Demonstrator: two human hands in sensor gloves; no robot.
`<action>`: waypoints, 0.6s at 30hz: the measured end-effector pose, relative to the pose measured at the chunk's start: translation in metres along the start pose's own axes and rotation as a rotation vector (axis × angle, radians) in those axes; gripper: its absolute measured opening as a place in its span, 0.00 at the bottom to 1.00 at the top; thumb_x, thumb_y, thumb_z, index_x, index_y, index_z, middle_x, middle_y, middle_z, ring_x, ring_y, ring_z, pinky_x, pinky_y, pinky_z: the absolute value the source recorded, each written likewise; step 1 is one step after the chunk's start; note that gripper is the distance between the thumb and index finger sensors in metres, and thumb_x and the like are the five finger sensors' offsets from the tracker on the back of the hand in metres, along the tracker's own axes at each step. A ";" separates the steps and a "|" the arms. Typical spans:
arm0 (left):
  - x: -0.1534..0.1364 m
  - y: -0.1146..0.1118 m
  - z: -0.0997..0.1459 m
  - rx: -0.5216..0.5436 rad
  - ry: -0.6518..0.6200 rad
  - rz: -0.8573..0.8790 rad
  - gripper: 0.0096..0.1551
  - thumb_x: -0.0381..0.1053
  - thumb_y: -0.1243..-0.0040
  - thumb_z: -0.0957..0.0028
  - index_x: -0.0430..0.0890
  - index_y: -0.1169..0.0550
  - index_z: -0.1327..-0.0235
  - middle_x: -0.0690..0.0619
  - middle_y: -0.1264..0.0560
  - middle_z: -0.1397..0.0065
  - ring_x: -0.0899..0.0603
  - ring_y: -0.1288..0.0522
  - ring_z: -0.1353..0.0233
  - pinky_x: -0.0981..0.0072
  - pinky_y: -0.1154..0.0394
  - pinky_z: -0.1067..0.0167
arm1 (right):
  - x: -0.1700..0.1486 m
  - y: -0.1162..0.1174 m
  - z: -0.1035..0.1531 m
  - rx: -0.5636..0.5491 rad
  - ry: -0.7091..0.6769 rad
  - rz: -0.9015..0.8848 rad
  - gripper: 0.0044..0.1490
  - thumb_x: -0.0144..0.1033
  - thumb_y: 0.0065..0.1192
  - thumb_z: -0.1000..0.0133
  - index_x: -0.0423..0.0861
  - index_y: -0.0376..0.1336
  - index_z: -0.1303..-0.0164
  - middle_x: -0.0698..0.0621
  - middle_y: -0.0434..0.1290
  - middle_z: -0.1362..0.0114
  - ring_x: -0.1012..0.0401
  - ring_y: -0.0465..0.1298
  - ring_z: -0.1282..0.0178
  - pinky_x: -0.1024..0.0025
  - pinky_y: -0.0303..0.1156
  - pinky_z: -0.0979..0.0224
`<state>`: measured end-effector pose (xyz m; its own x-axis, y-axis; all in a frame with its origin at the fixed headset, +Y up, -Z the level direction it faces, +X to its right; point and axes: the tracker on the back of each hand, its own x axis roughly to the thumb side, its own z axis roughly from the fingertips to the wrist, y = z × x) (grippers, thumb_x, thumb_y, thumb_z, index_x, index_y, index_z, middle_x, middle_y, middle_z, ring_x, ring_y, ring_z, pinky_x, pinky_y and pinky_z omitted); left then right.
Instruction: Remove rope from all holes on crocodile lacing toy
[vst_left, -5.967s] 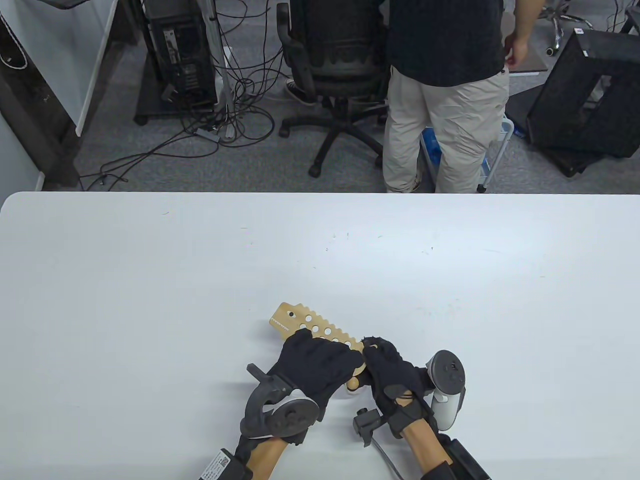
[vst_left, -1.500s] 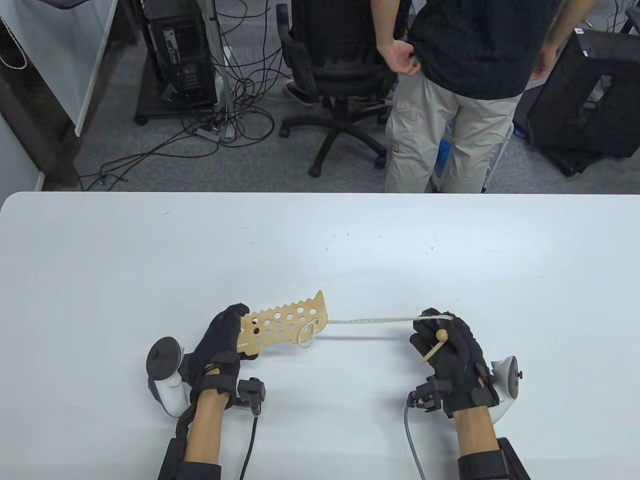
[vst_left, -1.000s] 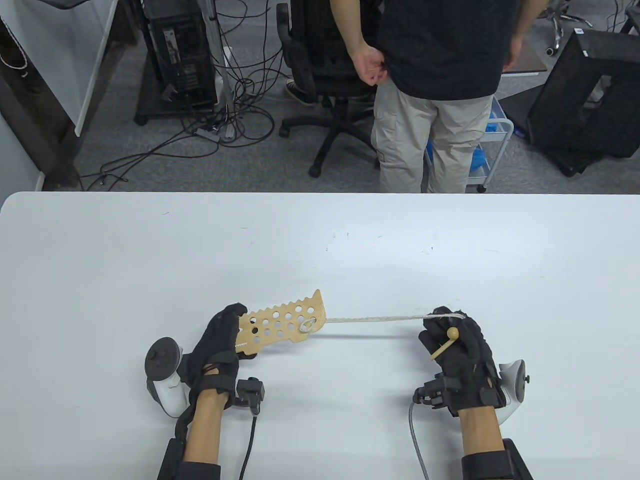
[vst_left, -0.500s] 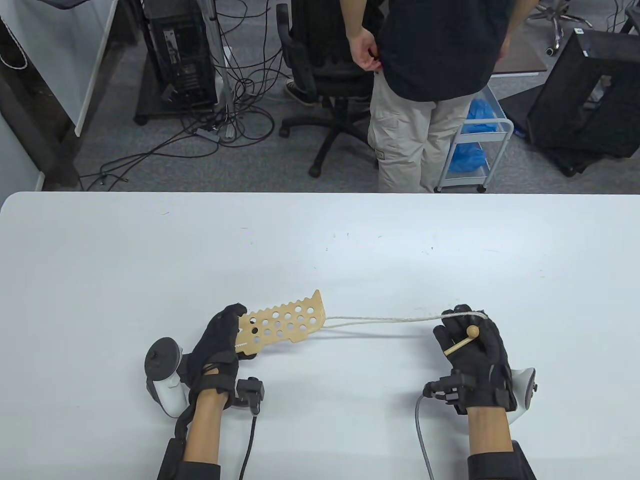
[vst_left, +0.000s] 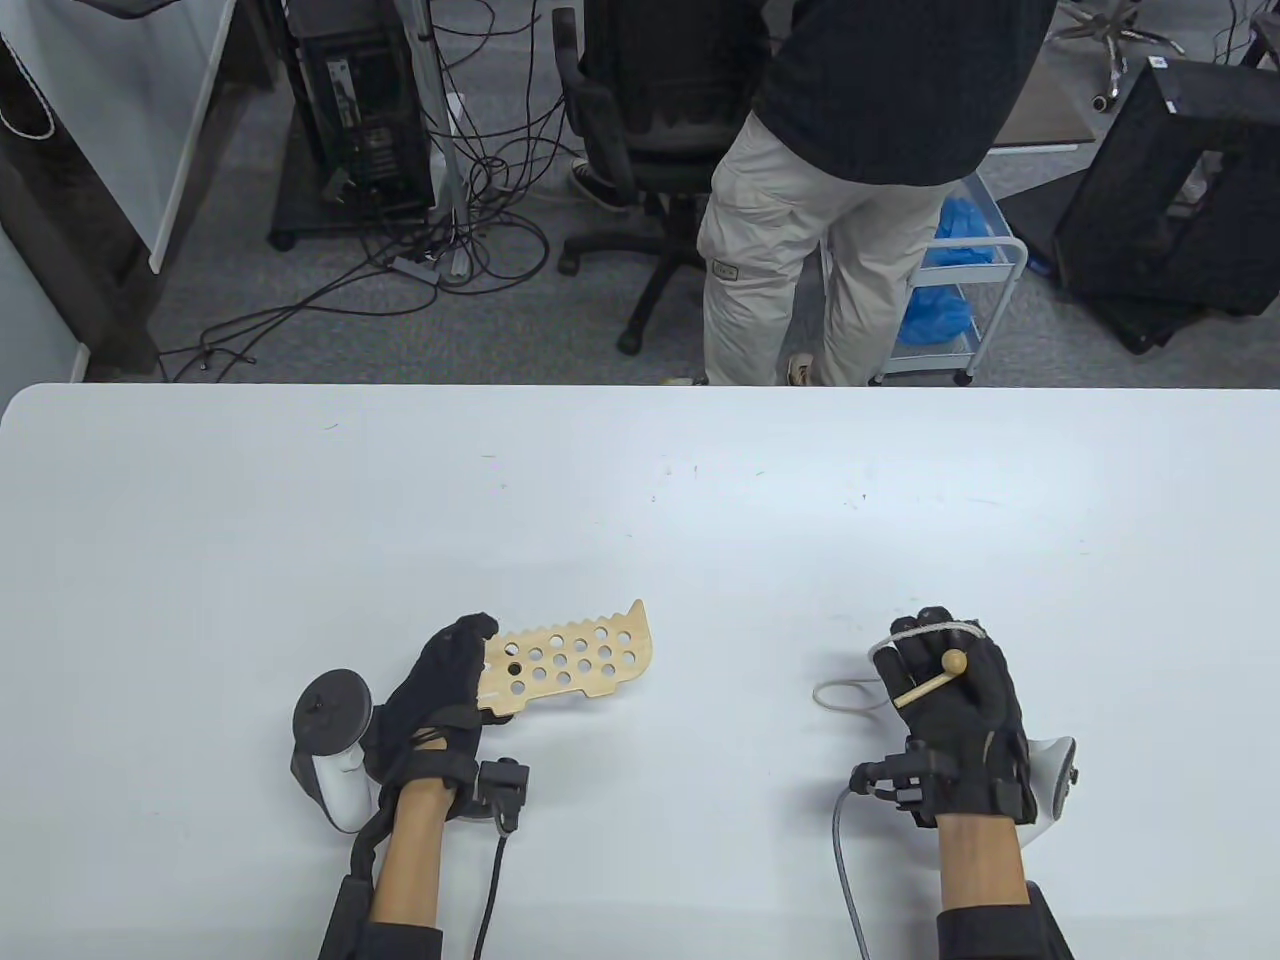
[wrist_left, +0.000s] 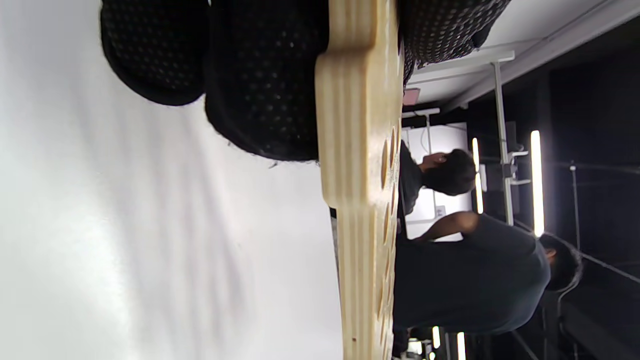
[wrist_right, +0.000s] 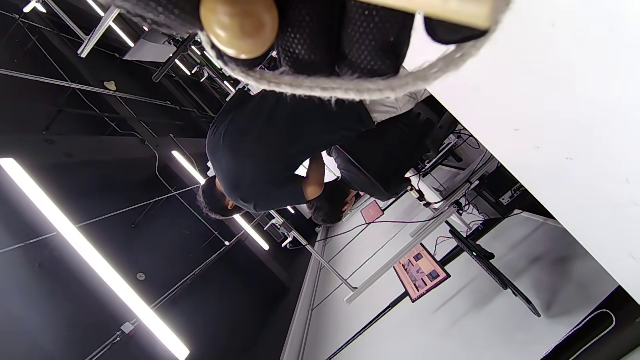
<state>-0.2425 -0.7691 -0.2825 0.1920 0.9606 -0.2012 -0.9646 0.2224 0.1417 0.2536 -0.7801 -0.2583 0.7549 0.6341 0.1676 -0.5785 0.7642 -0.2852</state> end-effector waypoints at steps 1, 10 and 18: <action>0.000 0.000 0.000 0.000 0.003 -0.022 0.28 0.58 0.45 0.43 0.51 0.23 0.31 0.49 0.14 0.48 0.49 0.15 0.63 0.50 0.19 0.48 | 0.000 0.000 0.000 0.001 0.001 0.000 0.24 0.43 0.56 0.43 0.45 0.61 0.41 0.42 0.66 0.29 0.42 0.67 0.29 0.35 0.59 0.28; -0.001 -0.001 0.000 0.006 0.029 -0.098 0.29 0.57 0.45 0.44 0.49 0.24 0.30 0.47 0.14 0.47 0.48 0.15 0.62 0.48 0.19 0.48 | -0.002 -0.001 -0.002 0.012 0.002 0.003 0.24 0.43 0.56 0.43 0.45 0.61 0.41 0.42 0.66 0.29 0.42 0.67 0.29 0.35 0.59 0.28; 0.001 -0.001 0.000 0.022 0.022 -0.145 0.29 0.56 0.44 0.44 0.49 0.23 0.31 0.46 0.13 0.47 0.48 0.15 0.62 0.48 0.20 0.48 | -0.004 -0.002 -0.003 0.014 0.001 0.013 0.24 0.42 0.56 0.43 0.45 0.61 0.41 0.42 0.67 0.29 0.42 0.67 0.29 0.34 0.59 0.28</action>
<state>-0.2410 -0.7682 -0.2827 0.3250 0.9142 -0.2419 -0.9227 0.3627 0.1308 0.2528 -0.7840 -0.2614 0.7474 0.6441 0.1627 -0.5927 0.7572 -0.2745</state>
